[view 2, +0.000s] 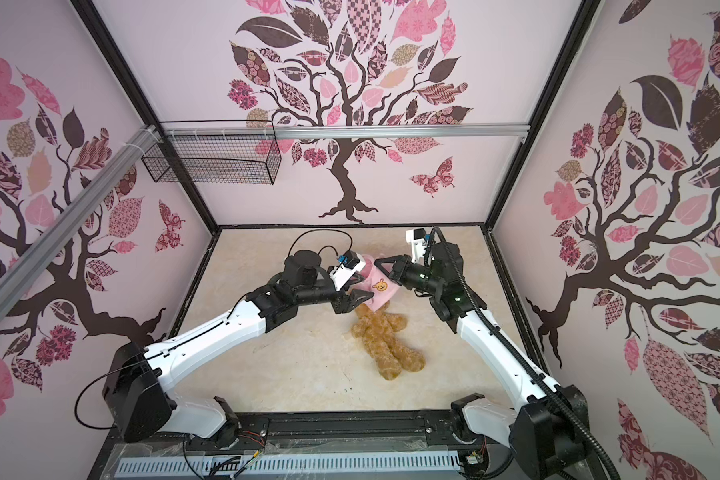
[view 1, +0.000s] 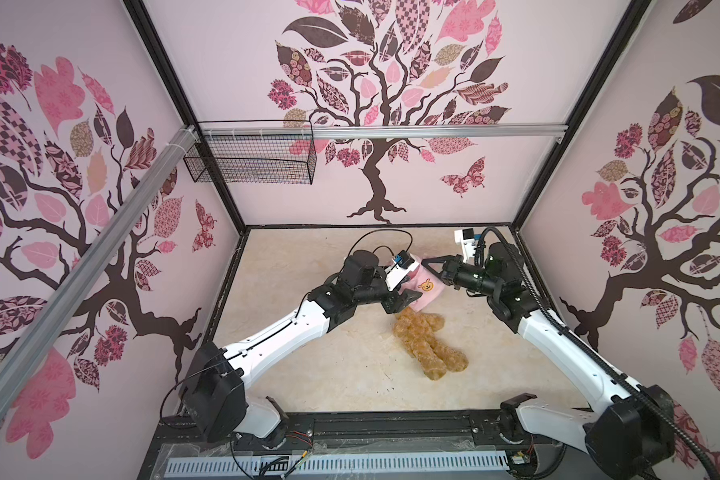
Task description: Dress the teddy bear
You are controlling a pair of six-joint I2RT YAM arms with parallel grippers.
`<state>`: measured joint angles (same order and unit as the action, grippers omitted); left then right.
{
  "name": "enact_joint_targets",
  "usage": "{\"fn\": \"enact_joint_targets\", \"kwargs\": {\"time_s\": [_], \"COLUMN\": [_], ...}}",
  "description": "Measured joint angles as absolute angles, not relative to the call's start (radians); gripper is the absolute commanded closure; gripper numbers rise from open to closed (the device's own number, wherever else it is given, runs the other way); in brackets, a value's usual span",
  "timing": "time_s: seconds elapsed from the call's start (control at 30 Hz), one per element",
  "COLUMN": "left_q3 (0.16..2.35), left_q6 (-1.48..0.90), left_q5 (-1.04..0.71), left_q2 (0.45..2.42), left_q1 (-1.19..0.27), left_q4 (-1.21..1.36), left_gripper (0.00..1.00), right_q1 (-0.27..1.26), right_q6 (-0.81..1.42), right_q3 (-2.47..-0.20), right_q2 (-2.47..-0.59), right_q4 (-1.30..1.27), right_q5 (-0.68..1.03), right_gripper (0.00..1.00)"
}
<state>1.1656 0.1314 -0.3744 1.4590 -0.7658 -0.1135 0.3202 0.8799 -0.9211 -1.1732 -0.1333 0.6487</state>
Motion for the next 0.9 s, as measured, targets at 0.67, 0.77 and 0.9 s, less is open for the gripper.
{"fn": "enact_joint_targets", "kwargs": {"time_s": [0.67,0.77,0.9], "left_q3": [1.225,1.221,1.192], "left_q6": [0.067,0.020,0.001], "left_q5": [-0.480,-0.552,-0.624], "left_q2": [1.494,1.446,1.295], "left_q1": [-0.714,-0.638,-0.537], "left_q4": [-0.150,-0.257,-0.422], "left_gripper": [1.00,1.00,1.00], "right_q1": [0.336,0.336,0.339], "right_q6": [0.875,0.823,0.744], "right_q3": [-0.849,-0.817,-0.764], "right_q2": [-1.149,-1.135,-1.071], "right_q4": [-0.160,-0.157,-0.131], "right_q5": [0.640,0.620,0.561], "right_gripper": [0.60,0.45,0.39]}}
